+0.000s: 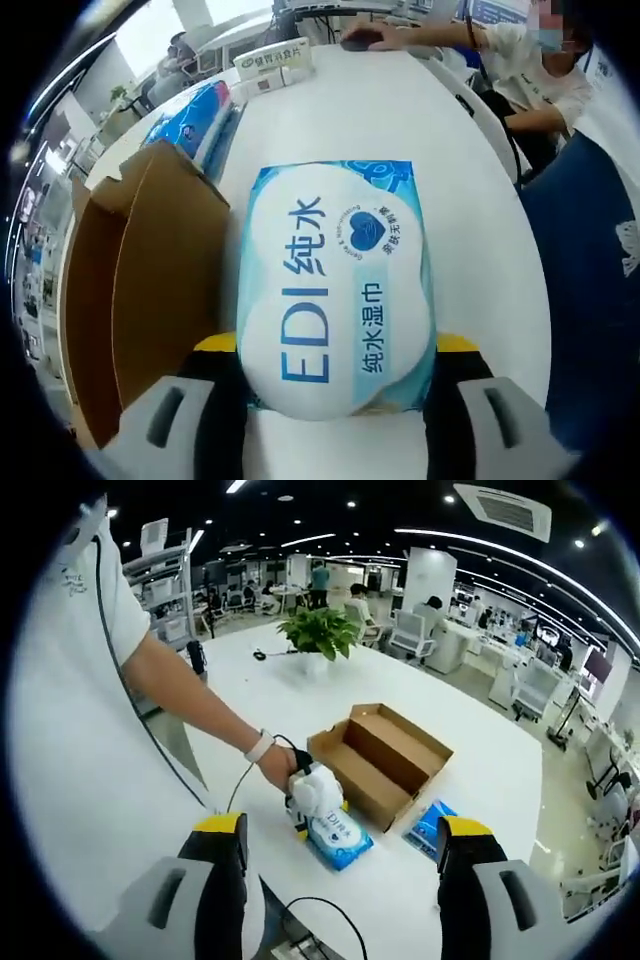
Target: Operate the shoe box by opening the lid, removing the specified soft item, and placing it in the target area until the item is outside and the box remains undamaged.
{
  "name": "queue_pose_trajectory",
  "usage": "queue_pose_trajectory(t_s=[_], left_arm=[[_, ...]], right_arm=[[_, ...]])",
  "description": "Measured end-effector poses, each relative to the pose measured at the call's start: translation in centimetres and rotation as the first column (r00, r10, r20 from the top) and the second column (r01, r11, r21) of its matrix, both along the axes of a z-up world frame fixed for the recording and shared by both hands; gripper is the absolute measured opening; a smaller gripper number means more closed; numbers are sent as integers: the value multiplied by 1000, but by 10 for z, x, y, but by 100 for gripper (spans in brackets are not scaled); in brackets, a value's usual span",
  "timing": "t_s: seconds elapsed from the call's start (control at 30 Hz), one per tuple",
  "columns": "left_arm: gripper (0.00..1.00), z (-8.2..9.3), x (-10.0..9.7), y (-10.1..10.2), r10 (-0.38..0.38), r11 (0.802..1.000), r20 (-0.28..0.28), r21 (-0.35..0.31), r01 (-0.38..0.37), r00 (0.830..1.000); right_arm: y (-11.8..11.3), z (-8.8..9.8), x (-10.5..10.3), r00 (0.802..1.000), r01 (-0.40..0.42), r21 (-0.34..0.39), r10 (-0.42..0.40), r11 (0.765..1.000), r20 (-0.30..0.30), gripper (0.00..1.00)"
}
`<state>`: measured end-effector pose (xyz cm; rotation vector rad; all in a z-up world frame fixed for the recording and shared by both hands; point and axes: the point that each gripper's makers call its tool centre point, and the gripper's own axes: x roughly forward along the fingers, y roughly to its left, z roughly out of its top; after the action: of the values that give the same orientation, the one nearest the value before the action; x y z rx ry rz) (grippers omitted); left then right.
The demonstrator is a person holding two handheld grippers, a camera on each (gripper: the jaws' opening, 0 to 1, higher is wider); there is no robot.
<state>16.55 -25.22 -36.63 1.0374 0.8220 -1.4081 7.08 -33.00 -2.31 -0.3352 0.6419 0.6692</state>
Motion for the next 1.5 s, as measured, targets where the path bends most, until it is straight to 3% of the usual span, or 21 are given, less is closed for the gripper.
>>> queue_pose_trajectory(t_s=[0.3,0.87,1.5], left_arm=[[72,0,-6,-46,-38,999,10,4,38,999],[71,2,1,-128,-55,998,19,-14,55,998],[72,1,28,-176,-45,998,23,-35,46,999]], right_arm=[[-33,-4,-10,999,43,0,-43,999,-4,77],[-75,-9,-18,994,110,8,-110,994,-15,77],[-102,-21,-9,989,142,18,-141,990,-50,75]])
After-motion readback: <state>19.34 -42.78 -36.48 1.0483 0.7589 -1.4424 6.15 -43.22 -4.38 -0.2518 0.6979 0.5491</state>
